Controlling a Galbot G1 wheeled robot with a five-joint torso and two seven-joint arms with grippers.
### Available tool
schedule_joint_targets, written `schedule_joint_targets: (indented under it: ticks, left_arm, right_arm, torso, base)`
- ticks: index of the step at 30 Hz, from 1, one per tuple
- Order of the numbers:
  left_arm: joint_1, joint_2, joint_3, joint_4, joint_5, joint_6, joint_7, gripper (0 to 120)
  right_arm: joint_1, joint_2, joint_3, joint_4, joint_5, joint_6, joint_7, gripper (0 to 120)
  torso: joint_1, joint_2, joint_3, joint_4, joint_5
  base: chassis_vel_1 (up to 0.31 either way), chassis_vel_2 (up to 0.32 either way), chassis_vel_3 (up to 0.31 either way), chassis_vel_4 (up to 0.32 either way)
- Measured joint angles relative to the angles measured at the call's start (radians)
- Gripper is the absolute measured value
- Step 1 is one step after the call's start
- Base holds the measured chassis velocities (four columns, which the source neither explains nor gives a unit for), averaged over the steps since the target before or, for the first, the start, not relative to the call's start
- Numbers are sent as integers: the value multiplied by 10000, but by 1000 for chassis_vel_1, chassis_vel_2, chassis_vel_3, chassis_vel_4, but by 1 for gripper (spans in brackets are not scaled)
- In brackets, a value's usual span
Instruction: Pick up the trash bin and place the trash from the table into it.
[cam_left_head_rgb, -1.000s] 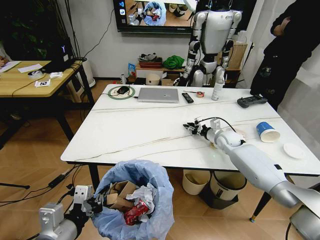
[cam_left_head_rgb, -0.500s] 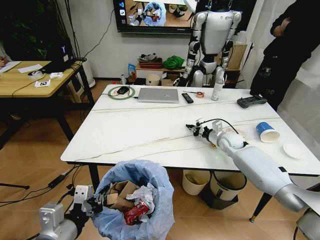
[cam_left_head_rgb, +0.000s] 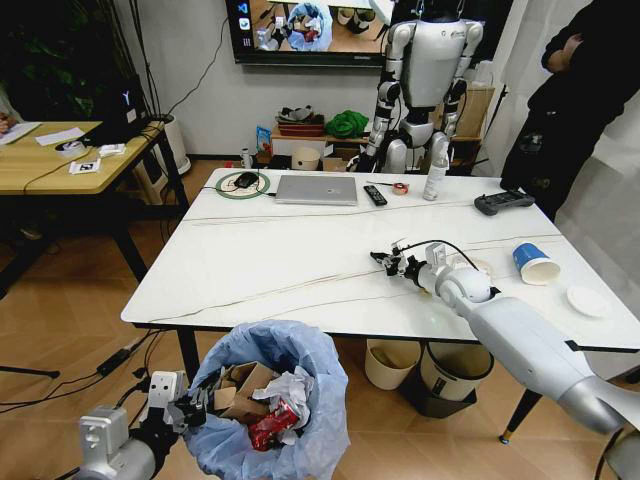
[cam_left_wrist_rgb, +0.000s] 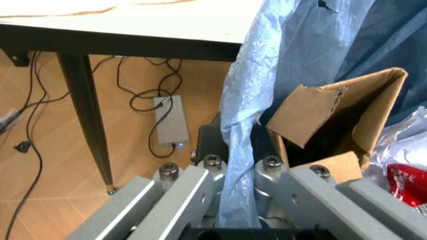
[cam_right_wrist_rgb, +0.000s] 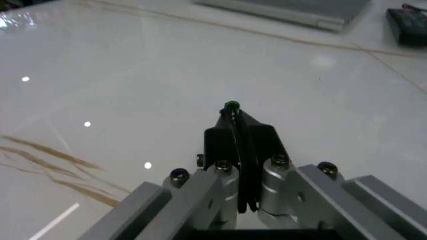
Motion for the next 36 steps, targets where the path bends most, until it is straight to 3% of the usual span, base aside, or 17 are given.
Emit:
schedule_joint_targets:
  ticks: [8, 11, 17, 26, 36]
  left_arm:
    - [52, 16, 8, 0, 21, 0, -6, 0]
    - [46, 32, 13, 0, 23, 0, -5, 0]
    - [63, 45, 8, 0, 24, 6, -6, 0]
    - [69, 31, -19, 0, 24, 17, -7, 0]
    - [70, 35, -65, 0, 25, 24, -7, 0]
  right_arm:
    - [-680, -744, 330, 2760, 1295, 274, -209, 0]
    - [-764, -1000, 6, 4160, 1947, 596, -548, 0]
    - [-559, -1114, -701, 5708, 2678, 922, -926, 0]
    - [-49, -1276, -1852, 6479, 3024, 1499, -2229, 0]
    - [-60, -1745, -2091, 6647, 2996, 1611, -3546, 0]
  torso:
    - [0, 0, -2, -1, 3]
    - [-2, 0, -4, -1, 1]
    - [-3, 1, -4, 1, -2]
    - [-2, 1, -3, 1, -2]
    - [-3, 1, -3, 1, -1]
  base:
    - [0, 0, 0, 0]
    - [0, 0, 0, 0]
    - [0, 0, 0, 0]
    - [0, 0, 0, 0]
    - [0, 0, 0, 0]
